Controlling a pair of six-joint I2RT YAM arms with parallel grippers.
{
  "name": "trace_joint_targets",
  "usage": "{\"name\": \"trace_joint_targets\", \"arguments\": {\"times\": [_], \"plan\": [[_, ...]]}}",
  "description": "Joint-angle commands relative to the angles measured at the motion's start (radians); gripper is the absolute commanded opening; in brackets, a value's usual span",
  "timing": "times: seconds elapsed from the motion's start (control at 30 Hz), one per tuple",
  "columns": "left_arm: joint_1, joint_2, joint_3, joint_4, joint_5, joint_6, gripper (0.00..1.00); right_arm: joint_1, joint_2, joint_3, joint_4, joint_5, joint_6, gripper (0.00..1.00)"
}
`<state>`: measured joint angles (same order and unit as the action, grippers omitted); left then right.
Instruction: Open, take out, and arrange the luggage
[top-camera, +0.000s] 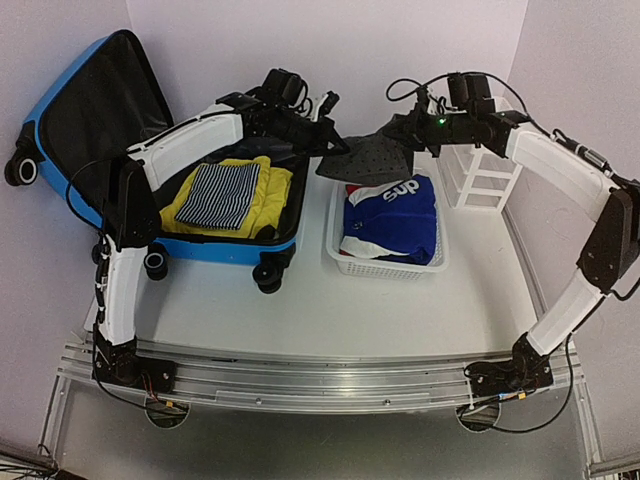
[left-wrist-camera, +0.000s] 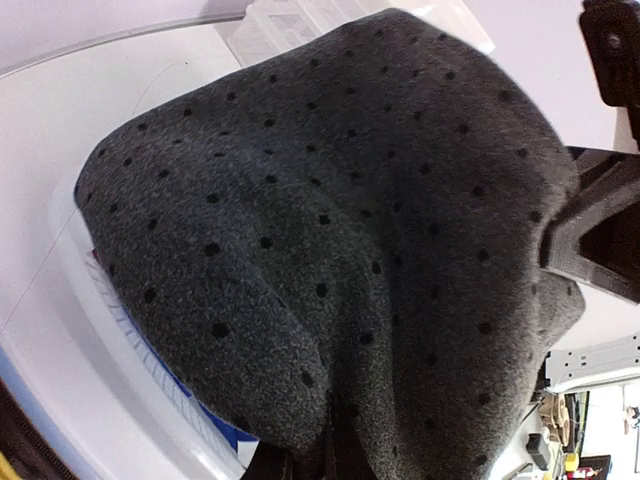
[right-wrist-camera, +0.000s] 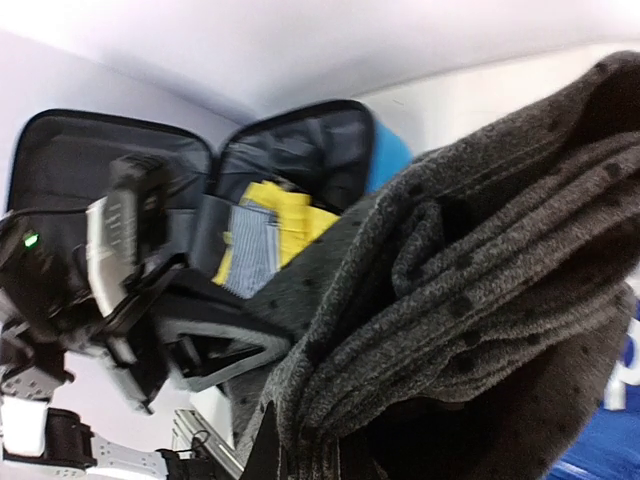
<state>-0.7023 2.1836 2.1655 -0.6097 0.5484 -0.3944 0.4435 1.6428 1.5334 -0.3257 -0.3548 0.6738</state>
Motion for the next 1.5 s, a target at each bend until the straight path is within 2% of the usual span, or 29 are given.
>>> {"name": "trace_joint_targets", "arguments": {"times": [0.0,0.13,0.27,0.53,0.8,0.87,0.97,1.07,1.23,1.37,1.47], "plan": [[-0.049,0.041,0.058,0.116,-0.049,-0.006,0.0,-0.076,0.02,-0.055,-0.027,-0.083,-0.071,0.0],[-0.081,0.07,0.024,0.132,-0.11,-0.026,0.0,-0.103,0.043,-0.086,-0.069,-0.131,-0.103,0.0],[-0.113,0.075,-0.052,0.129,-0.107,-0.087,0.0,-0.122,0.029,-0.158,-0.115,-0.145,-0.108,0.0],[-0.123,0.026,-0.218,0.077,-0.11,-0.219,0.03,-0.127,-0.023,-0.213,-0.322,-0.084,-0.109,0.0],[-0.135,0.041,-0.226,0.061,-0.123,-0.239,0.23,-0.126,0.008,-0.264,-0.352,-0.076,-0.084,0.0],[-0.142,0.037,-0.22,0.045,-0.139,-0.232,0.3,-0.127,0.008,-0.264,-0.353,-0.052,-0.083,0.05],[-0.143,0.028,-0.191,0.009,-0.169,-0.199,0.35,-0.126,0.007,-0.229,-0.38,-0.047,-0.098,0.29],[-0.143,0.017,-0.156,-0.036,-0.191,-0.149,0.37,-0.126,-0.004,-0.128,-0.475,-0.008,-0.134,0.4],[-0.143,-0.006,-0.064,-0.112,-0.266,-0.031,0.42,-0.109,-0.037,0.07,-0.687,0.208,-0.191,0.41],[-0.145,-0.008,0.027,-0.143,-0.3,0.054,0.42,-0.058,-0.021,0.131,-0.667,0.251,-0.192,0.37],[-0.156,-0.006,0.045,-0.137,-0.262,0.102,0.37,-0.03,0.032,0.149,-0.586,0.17,-0.186,0.28]]}}
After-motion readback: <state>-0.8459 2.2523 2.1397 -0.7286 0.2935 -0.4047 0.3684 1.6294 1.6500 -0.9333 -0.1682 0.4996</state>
